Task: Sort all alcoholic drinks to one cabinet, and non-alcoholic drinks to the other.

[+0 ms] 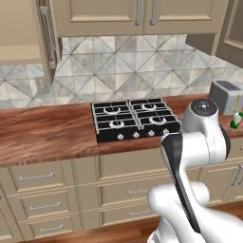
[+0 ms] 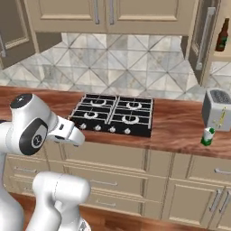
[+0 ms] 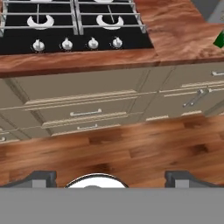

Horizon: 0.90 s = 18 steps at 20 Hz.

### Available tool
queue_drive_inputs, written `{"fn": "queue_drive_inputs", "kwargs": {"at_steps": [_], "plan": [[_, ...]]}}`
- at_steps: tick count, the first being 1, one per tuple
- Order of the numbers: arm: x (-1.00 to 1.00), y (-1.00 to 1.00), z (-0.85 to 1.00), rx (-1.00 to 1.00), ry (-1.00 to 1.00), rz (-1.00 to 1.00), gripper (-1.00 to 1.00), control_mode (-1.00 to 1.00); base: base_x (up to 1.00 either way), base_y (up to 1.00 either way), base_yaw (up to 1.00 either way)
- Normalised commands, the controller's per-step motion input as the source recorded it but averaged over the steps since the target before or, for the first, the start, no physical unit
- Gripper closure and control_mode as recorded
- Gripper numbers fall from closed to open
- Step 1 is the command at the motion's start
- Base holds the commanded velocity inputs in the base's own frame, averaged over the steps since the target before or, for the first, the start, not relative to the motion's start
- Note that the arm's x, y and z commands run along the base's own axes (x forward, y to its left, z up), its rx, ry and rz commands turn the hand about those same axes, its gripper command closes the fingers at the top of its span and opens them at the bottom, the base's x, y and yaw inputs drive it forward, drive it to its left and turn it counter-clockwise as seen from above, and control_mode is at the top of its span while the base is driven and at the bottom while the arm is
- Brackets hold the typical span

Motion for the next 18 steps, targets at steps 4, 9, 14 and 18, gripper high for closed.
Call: {"fn": "queue_drive_inputs", "kwargs": {"at_steps": [4,9,14,18], "plan": [[0.0,0.0,0.0,0.0,0.0,0.0,-1.0,1.0,0.0,-1.0,0.0],[0.0,0.0,0.0,0.0,0.0,0.0,-1.0,1.0,0.0,-1.0,0.0],[0.0,0.0,0.0,0.0,0.0,0.0,-1.0,1.0,0.0,-1.0,0.0],[0.0,0.0,0.0,0.0,0.0,0.0,-1.0,1.0,0.0,-1.0,0.0]]}}
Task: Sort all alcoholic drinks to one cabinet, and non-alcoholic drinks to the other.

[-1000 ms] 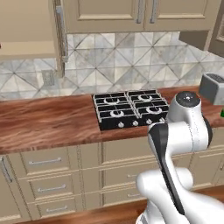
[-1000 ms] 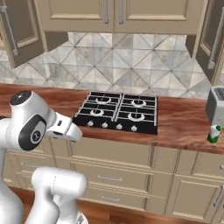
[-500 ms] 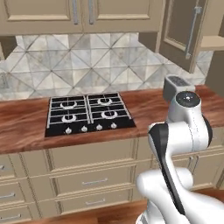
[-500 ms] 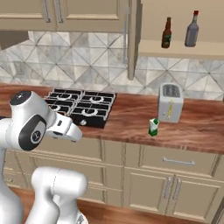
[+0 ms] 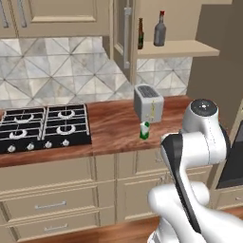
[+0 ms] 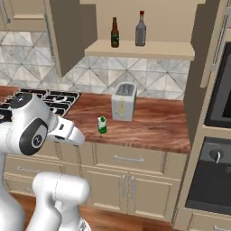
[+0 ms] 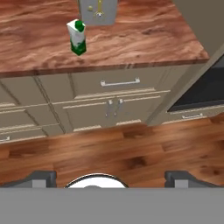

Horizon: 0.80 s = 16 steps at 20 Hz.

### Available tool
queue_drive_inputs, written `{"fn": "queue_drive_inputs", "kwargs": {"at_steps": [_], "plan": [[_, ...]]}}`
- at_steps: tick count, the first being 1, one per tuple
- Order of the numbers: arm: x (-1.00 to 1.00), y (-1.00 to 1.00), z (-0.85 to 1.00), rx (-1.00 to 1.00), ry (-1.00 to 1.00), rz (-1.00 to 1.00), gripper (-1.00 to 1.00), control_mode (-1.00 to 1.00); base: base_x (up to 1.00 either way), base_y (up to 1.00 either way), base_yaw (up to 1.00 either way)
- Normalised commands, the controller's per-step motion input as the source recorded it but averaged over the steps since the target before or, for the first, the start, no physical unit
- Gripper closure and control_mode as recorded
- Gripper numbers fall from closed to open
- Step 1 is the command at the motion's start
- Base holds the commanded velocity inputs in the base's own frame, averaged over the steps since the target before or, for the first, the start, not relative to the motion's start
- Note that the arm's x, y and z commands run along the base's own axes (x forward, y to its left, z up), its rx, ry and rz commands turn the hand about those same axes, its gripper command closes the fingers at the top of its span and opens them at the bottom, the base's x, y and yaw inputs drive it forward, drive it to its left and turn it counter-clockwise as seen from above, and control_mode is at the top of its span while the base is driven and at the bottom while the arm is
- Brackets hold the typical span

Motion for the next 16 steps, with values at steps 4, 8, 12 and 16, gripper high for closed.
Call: {"fn": "queue_drive_inputs", "kwargs": {"at_steps": [4,8,12,16], "plan": [[0.0,0.0,0.0,0.0,0.0,0.0,-1.0,1.0,0.2,-0.89,0.0],[0.0,0.0,0.0,0.0,0.0,0.0,-1.0,1.0,0.49,-0.73,0.01],[0.0,0.0,0.0,0.0,0.0,0.0,-1.0,1.0,0.79,-0.2,0.0],[0.0,0.0,0.0,0.0,0.0,0.0,-1.0,1.0,0.66,-0.01,0.0]]}}
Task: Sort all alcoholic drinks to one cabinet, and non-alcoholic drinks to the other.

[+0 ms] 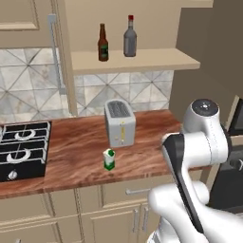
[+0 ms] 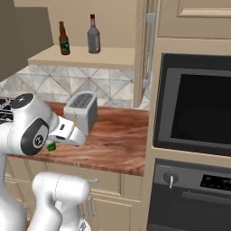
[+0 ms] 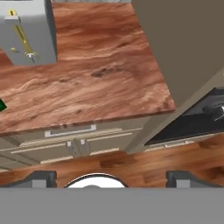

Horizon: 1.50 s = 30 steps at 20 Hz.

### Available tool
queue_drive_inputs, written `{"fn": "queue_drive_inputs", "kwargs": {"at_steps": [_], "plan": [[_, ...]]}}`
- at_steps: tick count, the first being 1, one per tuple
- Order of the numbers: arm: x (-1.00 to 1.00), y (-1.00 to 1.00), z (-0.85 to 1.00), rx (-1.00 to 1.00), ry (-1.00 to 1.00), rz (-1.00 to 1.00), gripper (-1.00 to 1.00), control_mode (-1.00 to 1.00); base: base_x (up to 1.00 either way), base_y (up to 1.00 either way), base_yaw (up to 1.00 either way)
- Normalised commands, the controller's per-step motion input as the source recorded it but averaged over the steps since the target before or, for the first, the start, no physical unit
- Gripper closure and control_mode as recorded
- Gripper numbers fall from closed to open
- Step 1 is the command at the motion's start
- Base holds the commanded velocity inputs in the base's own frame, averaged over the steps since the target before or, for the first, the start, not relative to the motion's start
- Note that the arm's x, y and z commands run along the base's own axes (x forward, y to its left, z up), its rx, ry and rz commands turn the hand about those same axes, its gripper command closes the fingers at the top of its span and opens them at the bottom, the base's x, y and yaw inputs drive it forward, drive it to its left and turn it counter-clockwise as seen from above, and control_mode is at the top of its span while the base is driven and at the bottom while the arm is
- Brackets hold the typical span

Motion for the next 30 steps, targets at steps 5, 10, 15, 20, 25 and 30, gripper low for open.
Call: {"fn": "queue_drive_inputs", "kwargs": {"at_steps": [5,10,15,20,25,30], "plan": [[0.0,0.0,0.0,0.0,0.0,0.0,-1.0,1.0,0.49,0.0,0.0],[0.0,0.0,0.0,0.0,0.0,0.0,-1.0,1.0,0.26,0.0,0.0],[-0.01,0.04,-0.29,0.07,0.04,0.15,-1.0,-1.0,0.0,0.0,0.03],[-0.02,0.32,-0.53,0.06,0.13,0.39,-1.0,-1.0,0.0,0.0,0.0],[0.01,0.69,-0.5,0.0,0.17,0.29,-1.0,-1.0,0.0,0.0,0.0],[0.05,0.72,-0.24,0.0,0.19,0.2,-1.0,-1.0,0.0,0.0,0.0]]}}
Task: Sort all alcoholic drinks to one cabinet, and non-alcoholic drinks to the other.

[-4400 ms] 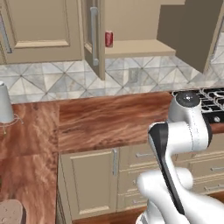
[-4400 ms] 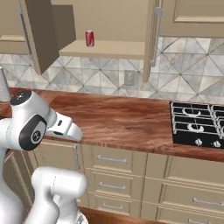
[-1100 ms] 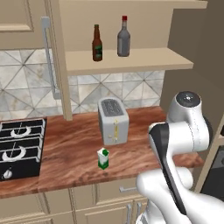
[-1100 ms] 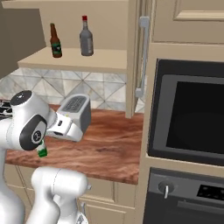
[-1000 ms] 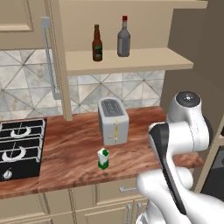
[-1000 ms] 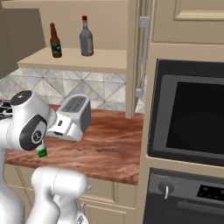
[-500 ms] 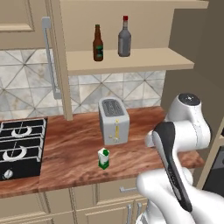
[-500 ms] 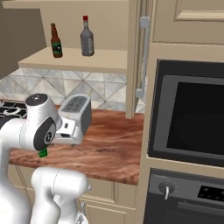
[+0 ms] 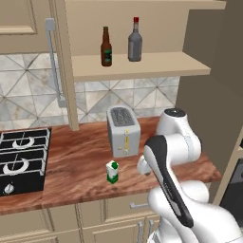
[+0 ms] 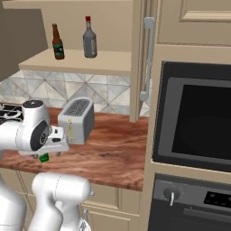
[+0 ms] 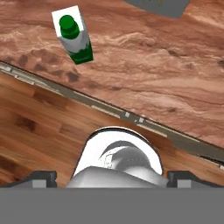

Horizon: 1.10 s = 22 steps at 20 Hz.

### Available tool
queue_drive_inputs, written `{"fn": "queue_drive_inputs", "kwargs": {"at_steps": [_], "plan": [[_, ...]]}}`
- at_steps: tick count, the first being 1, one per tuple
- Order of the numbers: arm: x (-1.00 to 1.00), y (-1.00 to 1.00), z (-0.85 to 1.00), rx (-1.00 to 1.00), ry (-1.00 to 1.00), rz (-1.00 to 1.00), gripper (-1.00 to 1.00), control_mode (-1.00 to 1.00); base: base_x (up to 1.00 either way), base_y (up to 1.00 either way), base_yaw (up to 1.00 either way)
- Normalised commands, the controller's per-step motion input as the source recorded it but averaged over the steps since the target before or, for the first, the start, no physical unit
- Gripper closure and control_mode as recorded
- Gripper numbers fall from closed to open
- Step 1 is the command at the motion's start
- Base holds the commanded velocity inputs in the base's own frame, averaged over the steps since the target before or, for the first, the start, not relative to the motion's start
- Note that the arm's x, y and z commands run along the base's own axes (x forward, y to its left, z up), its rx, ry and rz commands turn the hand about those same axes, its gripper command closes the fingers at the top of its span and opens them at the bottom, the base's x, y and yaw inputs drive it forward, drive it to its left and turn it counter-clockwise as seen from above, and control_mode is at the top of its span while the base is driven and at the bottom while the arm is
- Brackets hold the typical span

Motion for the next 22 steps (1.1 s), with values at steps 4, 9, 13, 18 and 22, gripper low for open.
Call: {"fn": "queue_drive_inputs", "kwargs": {"at_steps": [4,9,13,18,22], "plan": [[0.14,0.37,-0.02,0.0,0.1,0.16,-1.0,-1.0,0.0,0.0,0.0],[0.23,0.27,-0.03,0.02,0.0,0.11,-1.0,-1.0,0.0,0.0,0.0],[0.16,0.25,-0.11,0.07,0.0,0.08,-1.0,-1.0,0.0,0.0,0.0],[0.24,0.29,-0.24,0.07,0.0,0.05,-1.0,-1.0,0.0,0.0,0.0],[0.24,0.21,-0.25,0.05,0.0,0.0,-1.0,-1.0,0.0,0.0,0.0]]}}
